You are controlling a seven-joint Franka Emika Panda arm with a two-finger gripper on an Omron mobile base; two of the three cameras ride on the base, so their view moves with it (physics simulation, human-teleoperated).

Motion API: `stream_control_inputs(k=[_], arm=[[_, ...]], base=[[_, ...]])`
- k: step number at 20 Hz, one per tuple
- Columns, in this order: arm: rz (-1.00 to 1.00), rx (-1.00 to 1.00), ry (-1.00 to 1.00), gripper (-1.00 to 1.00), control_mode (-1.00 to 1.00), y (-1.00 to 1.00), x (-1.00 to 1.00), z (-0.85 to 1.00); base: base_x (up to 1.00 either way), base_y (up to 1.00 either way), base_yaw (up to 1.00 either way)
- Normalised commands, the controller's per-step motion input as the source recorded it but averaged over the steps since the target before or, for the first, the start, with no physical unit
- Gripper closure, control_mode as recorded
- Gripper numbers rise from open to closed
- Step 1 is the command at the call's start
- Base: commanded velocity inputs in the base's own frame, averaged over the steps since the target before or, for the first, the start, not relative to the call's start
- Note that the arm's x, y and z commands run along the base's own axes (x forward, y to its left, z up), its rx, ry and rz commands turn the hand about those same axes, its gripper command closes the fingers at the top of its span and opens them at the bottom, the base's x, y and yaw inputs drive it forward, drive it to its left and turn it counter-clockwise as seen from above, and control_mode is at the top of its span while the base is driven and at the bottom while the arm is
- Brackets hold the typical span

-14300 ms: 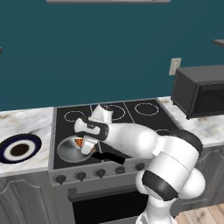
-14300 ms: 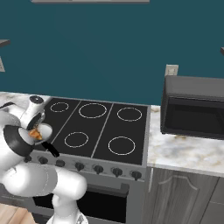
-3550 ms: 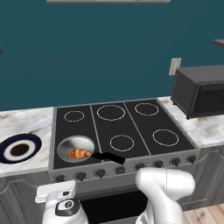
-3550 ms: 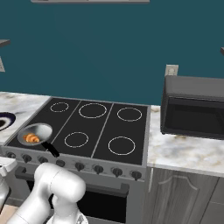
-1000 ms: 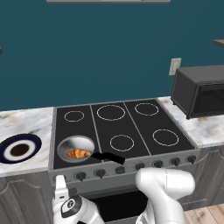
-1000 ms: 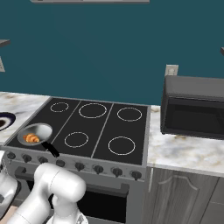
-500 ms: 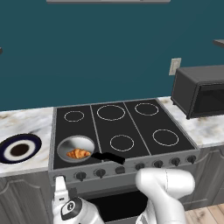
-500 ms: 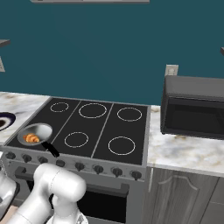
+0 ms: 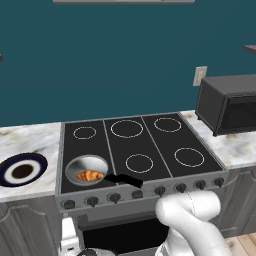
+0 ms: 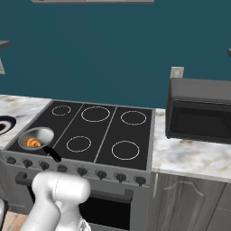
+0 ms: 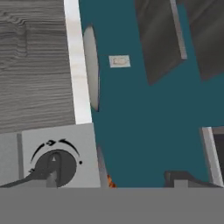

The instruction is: Pick the croissant and place it on the pan. Then turn on the stove to warm the croissant.

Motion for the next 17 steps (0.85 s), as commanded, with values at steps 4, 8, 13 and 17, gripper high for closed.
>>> stream_control_inputs(k=[4,8,13,17], arm=[[0.0,0.0,-0.25,-1.0,-1.0,0.0,-0.66,0.81],[0.0,0.0,-0.2,-1.0,-1.0,0.03,-0.44,0.78],[0.0,0.0,-0.12,-1.0,-1.0,0.12,-0.16,0.75],[0.0,0.0,-0.11,-1.0,-1.0,0.19,-0.03,0.74]], base=[[0.0,0.0,0.0],[0.0,0.0,0.0],[0.0,0.0,0.0],[0.0,0.0,0.0]])
